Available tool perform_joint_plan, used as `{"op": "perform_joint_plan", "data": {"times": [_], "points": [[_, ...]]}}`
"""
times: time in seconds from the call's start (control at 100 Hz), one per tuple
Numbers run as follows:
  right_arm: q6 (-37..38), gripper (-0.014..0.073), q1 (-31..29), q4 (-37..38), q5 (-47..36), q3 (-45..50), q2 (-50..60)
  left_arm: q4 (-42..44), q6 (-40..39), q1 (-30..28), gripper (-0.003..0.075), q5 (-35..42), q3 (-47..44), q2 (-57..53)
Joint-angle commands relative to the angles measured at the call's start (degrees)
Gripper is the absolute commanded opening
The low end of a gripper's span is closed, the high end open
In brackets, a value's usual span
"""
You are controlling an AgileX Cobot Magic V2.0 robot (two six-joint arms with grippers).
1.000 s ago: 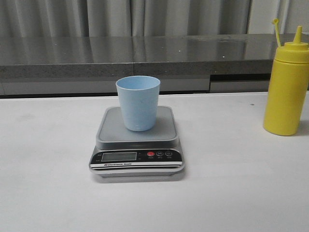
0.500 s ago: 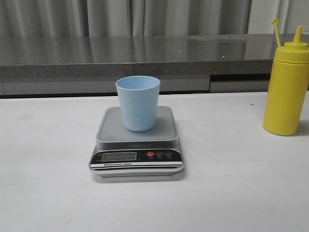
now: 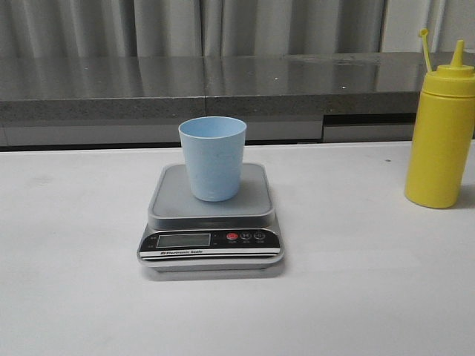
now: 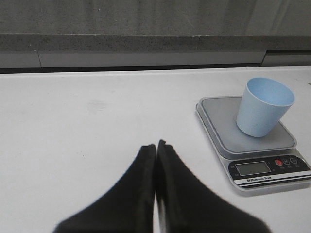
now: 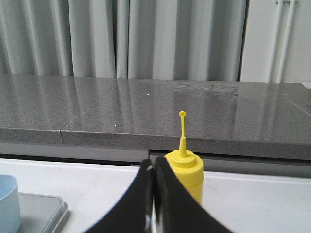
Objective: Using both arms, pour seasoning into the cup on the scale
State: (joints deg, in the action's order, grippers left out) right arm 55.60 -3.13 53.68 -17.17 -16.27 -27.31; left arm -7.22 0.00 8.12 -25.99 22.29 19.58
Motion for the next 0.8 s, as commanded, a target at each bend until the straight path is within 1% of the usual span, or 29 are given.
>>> {"op": "perform_joint_plan", "data": {"times": [0.0,0.17,0.24,0.28,0.33,0.43,0.45,0.5,0.52,0.57,0.64,0.79], "points": [[0.11,-0.0067,1.44,-0.05,-0.82,-1.44,0.67,-0.79,-0.58,-0.14,-0.002,4.58,1.6,0.51],[0.05,-0.0067,1.87,-0.2,0.9,0.38,3.88,-0.79,-0.58,-0.14,-0.002,4.48,1.6,0.51],[-1.43,-0.0067,2.17,-2.53,2.1,1.01,5.39,-0.79,-0.58,-0.14,-0.002,4.48,1.6,0.51],[-3.46,-0.0067,2.17,-5.39,2.59,1.44,6.21,-0.79,-0.58,-0.14,-0.002,4.48,1.6,0.51],[-8.04,-0.0067,2.17,-10.14,2.95,2.1,6.95,-0.79,-0.58,-0.14,-0.002,4.48,1.6,0.51],[-20.53,-0.0067,2.17,-22.58,2.12,3.77,8.48,-0.79,-0.58,-0.14,-0.002,4.48,1.6,0.51],[-22.83,-0.0067,2.17,-24.12,1.71,4.15,8.68,-0.79,-0.58,-0.14,-0.002,4.48,1.6,0.51],[-27.21,-0.0067,2.17,-29.59,0.58,5.18,9.66,-0.79,-0.58,-0.14,-0.002,4.48,1.6,0.51],[-28.68,-0.0067,2.17,-30.69,0.21,5.61,9.92,-0.79,-0.58,-0.14,-0.002,4.48,1.6,0.51],[-31.21,-0.0067,2.17,-34.1,0.06,6.6,11.31,-0.79,-0.58,-0.14,-0.002,4.48,1.6,0.51],[-32.82,-0.0067,2.17,-35.83,1.2,7.82,13.63,-0.79,-0.58,-0.14,-0.002,4.48,1.6,0.51],[-34.46,-0.0067,2.17,-38.89,7.21,9.69,19.11,-0.79,-0.58,-0.14,-0.002,4.48,1.6,0.51]]}}
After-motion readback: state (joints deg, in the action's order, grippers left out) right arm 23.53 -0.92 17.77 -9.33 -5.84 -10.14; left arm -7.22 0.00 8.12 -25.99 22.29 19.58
